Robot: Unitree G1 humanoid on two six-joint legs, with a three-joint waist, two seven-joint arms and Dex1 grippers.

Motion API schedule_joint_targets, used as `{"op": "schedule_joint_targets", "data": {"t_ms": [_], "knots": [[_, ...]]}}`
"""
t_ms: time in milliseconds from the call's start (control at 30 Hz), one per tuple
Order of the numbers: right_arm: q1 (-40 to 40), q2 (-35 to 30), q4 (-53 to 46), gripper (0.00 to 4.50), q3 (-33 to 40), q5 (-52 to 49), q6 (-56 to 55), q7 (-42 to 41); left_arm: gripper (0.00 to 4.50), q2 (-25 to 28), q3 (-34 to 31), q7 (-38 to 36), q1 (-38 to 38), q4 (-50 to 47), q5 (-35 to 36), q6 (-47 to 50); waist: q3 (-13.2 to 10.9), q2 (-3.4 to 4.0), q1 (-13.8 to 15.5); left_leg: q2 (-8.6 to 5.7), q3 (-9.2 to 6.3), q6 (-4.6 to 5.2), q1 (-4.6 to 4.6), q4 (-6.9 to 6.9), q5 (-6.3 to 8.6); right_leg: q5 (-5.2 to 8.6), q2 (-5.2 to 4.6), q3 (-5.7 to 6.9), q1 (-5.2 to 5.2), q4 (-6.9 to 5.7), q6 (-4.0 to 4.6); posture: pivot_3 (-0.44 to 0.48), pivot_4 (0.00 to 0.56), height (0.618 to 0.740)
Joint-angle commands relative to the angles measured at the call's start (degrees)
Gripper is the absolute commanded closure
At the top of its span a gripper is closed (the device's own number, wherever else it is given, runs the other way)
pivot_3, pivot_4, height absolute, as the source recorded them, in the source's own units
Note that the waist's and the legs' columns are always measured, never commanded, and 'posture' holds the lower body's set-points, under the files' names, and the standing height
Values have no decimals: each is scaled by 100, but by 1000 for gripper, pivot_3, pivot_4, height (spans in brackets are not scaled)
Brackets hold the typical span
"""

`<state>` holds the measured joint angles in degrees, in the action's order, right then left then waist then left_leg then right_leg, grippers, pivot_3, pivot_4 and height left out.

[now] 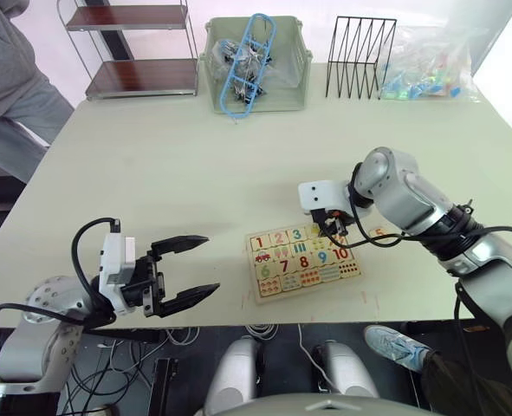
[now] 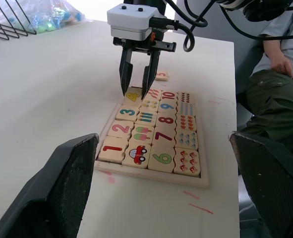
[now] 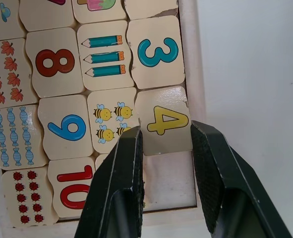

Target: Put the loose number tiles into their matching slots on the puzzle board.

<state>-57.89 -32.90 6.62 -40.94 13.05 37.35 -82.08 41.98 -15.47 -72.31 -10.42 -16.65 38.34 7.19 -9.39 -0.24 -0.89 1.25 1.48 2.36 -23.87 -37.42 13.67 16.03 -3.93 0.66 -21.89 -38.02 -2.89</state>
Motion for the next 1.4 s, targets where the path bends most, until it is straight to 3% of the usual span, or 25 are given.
{"op": "schedule_joint_targets", "data": {"t_ms": [33, 100, 167, 200, 333, 367, 767, 1100, 1233, 1267, 1333, 1367, 1400], "knots": [[-18, -4, -70, 3656, 50, 34, -49, -21, 0, 39, -70, 15, 10, -210, 44, 5, 0, 0, 0, 0, 0, 0, 0, 0, 0, 0, 0, 0, 0, 0, 0, 0, 150, 740], [-16, -20, -79, 3656, 42, 33, -76, -49, 0, 38, -64, 26, 13, -221, 45, 13, 0, 0, 0, 0, 0, 0, 0, 0, 0, 0, 0, 0, 0, 0, 0, 0, 150, 740], [-6, -34, -105, 2645, 44, 28, -97, -70, 0, 37, -60, 41, 11, -245, 48, 28, 0, 0, 0, 0, 0, 0, 0, 0, 0, 0, 0, 0, 0, 0, 0, 0, 150, 740], [-8, -37, -112, 2382, 51, 23, -100, -80, 0, 38, -58, 48, 13, -256, 49, 38, 0, 0, 0, 0, 0, 0, 0, 0, 0, 0, 0, 0, 0, 0, 0, 0, 150, 740], [-58, -21, -70, 298, 112, 5, -110, -88, 0, 39, -66, 68, 13, -300, 59, 75, 0, 0, 0, 0, 0, 0, 0, 1, 0, 0, -1, 0, 0, 0, 0, 0, 150, 740], [-83, -21, -46, 62, 130, -4, -110, -99, 0, 39, -67, 74, 17, -310, 61, 85, 0, 0, -1, 0, 0, 0, 0, 1, 0, 0, -1, 0, 0, 0, 0, 0, 150, 740], [-219, -106, 211, 62, 471, -193, -147, -199, 0, 30, -61, 146, 29, -390, 64, 146, 0, 0, -1, 0, 0, 0, 0, 2, 0, 0, -2, 0, 0, 1, 1, 0, 150, 740], [125, -397, 350, 62, 1199, -655, -330, -15, 0, 21, -60, 238, 61, -393, 46, 162, 0, 0, 9, -2, -1, 0, -1, 4, 1, 0, -11, -3, 1, 7, 1, 0, 150, 740], [455, -588, 181, 998, 1564, -887, -304, 130, 0, 39, -85, 230, 45, -402, 67, 184, 0, 0, 4, -1, -1, 0, -2, 6, 1, 1, -12, -9, 1, 7, 2, 0, 150, 740], [553, -583, 128, 1531, 1681, -997, -349, 164, 0, 46, -88, 221, 45, -403, 74, 189, -2, 2, 2, -1, -1, 0, -2, 6, 1, 1, -12, -11, 1, 7, 2, 0, 150, 740], [705, -572, 39, 1734, 1790, -1100, -382, 226, 0, 61, -92, 201, 54, -402, 87, 199, -2, 2, -2, -1, -1, 0, -2, 8, 1, 1, -12, -14, 0, 6, 2, 0, 150, 740], [755, -568, 20, 2487, 1808, -1114, -404, 255, 0, 67, -89, 196, 63, -400, 88, 203, -2, 2, -1, 0, -2, -1, -2, 9, 1, 1, -11, -14, 0, 6, 3, 0, 150, 740], [828, -575, -7, 2791, 1811, -1118, -435, 299, 0, 72, -86, 192, 77, -399, 88, 213, -2, 2, 1, 0, -2, -1, -2, 11, 1, 1, -13, -15, 1, 7, 3, 0, 150, 740]]}}
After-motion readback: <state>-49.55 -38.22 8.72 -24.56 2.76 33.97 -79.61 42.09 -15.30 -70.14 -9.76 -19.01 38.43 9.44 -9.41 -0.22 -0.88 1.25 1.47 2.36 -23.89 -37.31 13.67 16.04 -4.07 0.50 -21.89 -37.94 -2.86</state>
